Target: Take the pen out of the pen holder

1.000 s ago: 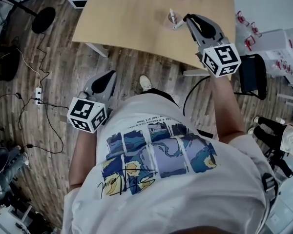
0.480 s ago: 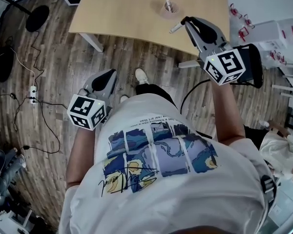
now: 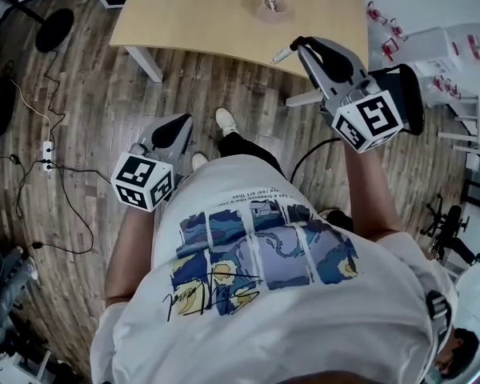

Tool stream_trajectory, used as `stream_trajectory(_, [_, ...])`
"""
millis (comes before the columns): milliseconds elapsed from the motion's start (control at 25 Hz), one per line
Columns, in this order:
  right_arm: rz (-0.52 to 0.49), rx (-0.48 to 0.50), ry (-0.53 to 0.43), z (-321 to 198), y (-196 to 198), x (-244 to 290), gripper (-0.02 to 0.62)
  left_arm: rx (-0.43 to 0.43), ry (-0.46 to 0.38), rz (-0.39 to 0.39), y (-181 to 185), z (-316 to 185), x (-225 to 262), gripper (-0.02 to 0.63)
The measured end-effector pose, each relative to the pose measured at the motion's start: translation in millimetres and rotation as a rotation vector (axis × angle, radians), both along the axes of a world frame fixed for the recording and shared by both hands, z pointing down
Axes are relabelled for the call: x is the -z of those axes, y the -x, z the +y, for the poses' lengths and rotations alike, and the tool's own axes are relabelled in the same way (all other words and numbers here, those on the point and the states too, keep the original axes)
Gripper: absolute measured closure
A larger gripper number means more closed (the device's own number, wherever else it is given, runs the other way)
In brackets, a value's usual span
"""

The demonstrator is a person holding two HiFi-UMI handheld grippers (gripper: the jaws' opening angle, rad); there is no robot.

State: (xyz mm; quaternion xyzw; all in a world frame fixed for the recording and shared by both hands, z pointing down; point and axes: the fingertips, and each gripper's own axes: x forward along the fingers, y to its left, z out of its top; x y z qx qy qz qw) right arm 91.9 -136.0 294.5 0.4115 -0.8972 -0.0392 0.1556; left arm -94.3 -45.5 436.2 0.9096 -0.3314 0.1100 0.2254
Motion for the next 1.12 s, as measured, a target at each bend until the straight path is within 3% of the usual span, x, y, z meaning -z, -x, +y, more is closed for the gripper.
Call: stream_trajectory(1120, [-0.023, 0.03, -0.02, 57, 19, 23, 0.541, -0.021, -0.018, -0.016, 10, 33, 3, 0.597])
